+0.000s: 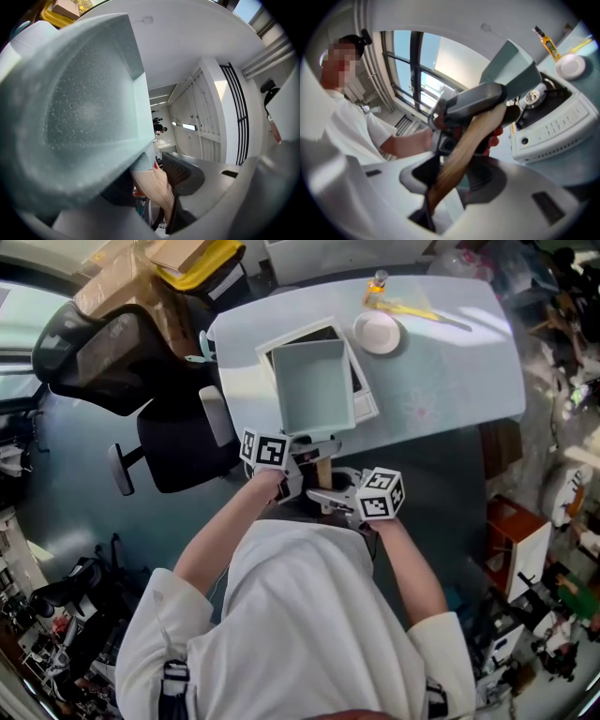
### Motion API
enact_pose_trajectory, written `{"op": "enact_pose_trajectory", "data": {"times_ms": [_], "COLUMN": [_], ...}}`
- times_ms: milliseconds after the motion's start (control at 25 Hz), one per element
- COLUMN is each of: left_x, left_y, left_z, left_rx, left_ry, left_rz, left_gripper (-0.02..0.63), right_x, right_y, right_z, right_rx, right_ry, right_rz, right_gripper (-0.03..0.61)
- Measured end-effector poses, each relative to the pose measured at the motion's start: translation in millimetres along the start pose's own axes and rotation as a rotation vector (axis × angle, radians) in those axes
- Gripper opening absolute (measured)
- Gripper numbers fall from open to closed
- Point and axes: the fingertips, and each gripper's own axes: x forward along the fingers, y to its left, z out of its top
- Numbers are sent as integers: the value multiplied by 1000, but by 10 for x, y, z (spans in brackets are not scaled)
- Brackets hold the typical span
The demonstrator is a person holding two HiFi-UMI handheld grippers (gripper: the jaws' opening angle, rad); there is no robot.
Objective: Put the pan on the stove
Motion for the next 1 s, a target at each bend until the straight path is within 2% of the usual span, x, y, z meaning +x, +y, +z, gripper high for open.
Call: {"op": "enact_pose_trajectory", "data": {"times_ms": [720, 1000], "left_x": [77, 133], "left_y": [683, 877], "left_z": [114, 159], "left_rx": [-22, -46], "left_ry": [72, 73], "left_rz": [-32, -41], "left_gripper": [192, 192], "right_x": [297, 323], "right_y": [-659, -852], "right_z": [-21, -25], "right_rx": [88, 124], "right_ry": [-10, -5], "right_rz": [-79, -100], "right_gripper": [175, 175]}}
